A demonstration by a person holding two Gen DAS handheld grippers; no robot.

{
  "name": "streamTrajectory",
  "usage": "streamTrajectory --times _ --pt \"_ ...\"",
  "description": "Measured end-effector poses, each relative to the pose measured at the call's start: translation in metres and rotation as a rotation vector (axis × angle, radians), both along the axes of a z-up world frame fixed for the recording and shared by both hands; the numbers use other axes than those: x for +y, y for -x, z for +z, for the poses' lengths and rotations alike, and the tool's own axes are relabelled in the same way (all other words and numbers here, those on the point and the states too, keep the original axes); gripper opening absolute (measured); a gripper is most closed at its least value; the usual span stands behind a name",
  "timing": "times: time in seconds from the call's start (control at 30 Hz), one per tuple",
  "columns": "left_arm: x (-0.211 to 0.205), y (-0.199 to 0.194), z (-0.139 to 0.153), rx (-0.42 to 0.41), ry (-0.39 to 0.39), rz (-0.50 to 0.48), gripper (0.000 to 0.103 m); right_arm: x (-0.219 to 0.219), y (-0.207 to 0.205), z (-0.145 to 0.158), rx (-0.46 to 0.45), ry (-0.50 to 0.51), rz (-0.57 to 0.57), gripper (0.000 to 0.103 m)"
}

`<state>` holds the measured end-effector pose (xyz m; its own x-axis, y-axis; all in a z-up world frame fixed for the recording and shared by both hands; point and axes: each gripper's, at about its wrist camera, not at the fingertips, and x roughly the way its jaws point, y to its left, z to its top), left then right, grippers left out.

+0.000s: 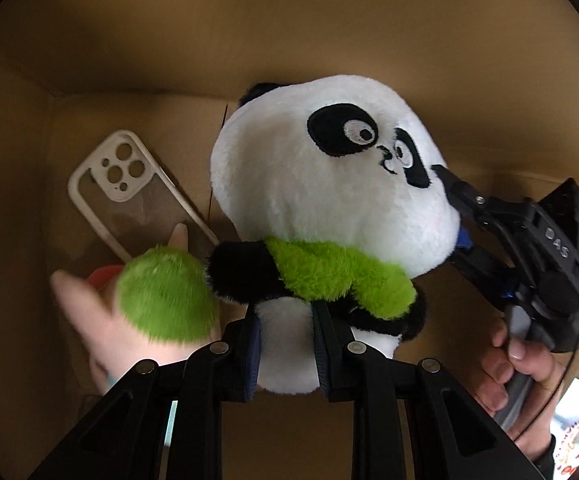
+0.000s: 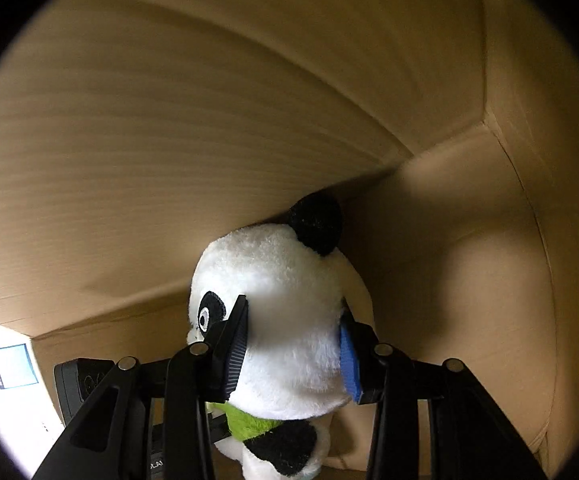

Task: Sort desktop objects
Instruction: 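Open the left tool to drop the panda into the box and withdraw, then grasp the light-blue plush with the left tool and lift it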

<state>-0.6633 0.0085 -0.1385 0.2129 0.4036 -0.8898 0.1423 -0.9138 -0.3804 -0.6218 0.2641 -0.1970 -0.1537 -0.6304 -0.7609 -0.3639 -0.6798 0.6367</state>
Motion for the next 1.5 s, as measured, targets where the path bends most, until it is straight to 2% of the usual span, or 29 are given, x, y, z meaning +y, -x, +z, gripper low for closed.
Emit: streamTrajectory --times 0.07,0.17,0.2,0.3,0.37,0.4,0.43,0.47,0.57,0.63,0.7,0.73,0.77,0.8,0.83,0.93,1.0,1.03,1.07,1.13,1.3,1.37,1.5 --pt "0.003 -0.003 -0.012 -0.013 0.002 -0.015 0.024 -0.001 0.000 -0.006 -0.004 -0.012 -0.001 0.044" --pt "0.008 -0.006 -0.010 -0.011 0.034 -0.055 0.030 -0.004 0.003 -0.004 -0.018 -0.045 -0.011 0.067" --pt "0.009 -0.007 -0.008 -0.010 0.049 -0.071 0.035 -0.007 0.003 0.001 -0.020 -0.075 -0.001 0.081" --pt "0.009 -0.016 0.010 0.018 0.089 -0.104 0.041 -0.026 -0.002 0.024 -0.017 -0.133 0.105 0.085" --pt "0.006 -0.024 0.035 0.069 0.090 -0.111 0.059 -0.040 -0.011 0.050 -0.016 -0.193 0.207 0.088" --pt "0.006 -0.029 0.050 0.102 0.095 -0.122 0.071 -0.045 -0.016 0.066 0.003 -0.224 0.246 0.091" --pt "0.005 -0.036 0.067 0.138 0.104 -0.138 0.078 -0.050 -0.021 0.081 0.022 -0.255 0.282 0.097" --pt "0.004 -0.042 0.082 0.168 0.107 -0.150 0.079 -0.055 -0.029 0.104 0.057 -0.292 0.316 0.103" --pt "0.000 -0.072 0.147 0.294 0.106 -0.187 0.083 -0.058 -0.048 0.175 0.186 -0.394 0.395 0.103" --pt "-0.003 -0.105 0.196 0.409 0.115 -0.219 0.086 -0.053 -0.084 0.229 0.321 -0.429 0.441 0.103" --pt "-0.005 -0.139 0.244 0.526 0.119 -0.255 0.087 -0.051 -0.133 0.291 0.482 -0.420 0.477 0.103" --pt "-0.006 -0.152 0.265 0.575 0.115 -0.275 0.089 -0.049 -0.154 0.311 0.537 -0.415 0.489 0.103" --pt "-0.006 -0.180 0.286 0.644 0.106 -0.305 0.092 -0.043 -0.190 0.335 0.615 -0.415 0.499 0.103" --pt "-0.006 -0.213 0.302 0.706 0.101 -0.338 0.098 -0.013 -0.215 0.345 0.673 -0.419 0.504 0.103" --pt "-0.005 -0.244 0.315 0.757 0.100 -0.367 0.103 -0.011 -0.234 0.358 0.713 -0.420 0.508 0.103" --pt "-0.001 -0.322 0.319 0.857 0.093 -0.448 0.103 0.007 -0.314 0.373 0.809 -0.397 0.509 0.103" --pt "-0.002 -0.377 0.311 0.884 0.086 -0.475 0.103 0.027 -0.370 0.361 0.827 -0.363 0.485 0.103" --pt "-0.004 -0.402 0.303 0.887 0.075 -0.479 0.103 0.040 -0.385 0.352 0.818 -0.346 0.470 0.103" --pt "-0.005 -0.417 0.291 0.869 0.057 -0.474 0.103 0.051 -0.407 0.333 0.794 -0.329 0.452 0.103" --pt "-0.004 -0.435 0.261 0.807 0.016 -0.453 0.103 0.070 -0.446 0.305 0.746 -0.309 0.423 0.103" --pt "-0.001 -0.480 0.185 0.652 -0.086 -0.398 0.103 0.109 -0.536 0.208 0.519 -0.250 0.305 0.103" --pt "0.000 -0.498 0.155 0.590 -0.126 -0.376 0.103 0.123 -0.559 0.162 0.436 -0.227 0.246 0.103" --pt "0.002 -0.534 0.095 0.465 -0.205 -0.331 0.103 0.140 -0.583 0.093 0.336 -0.199 0.152 0.103"
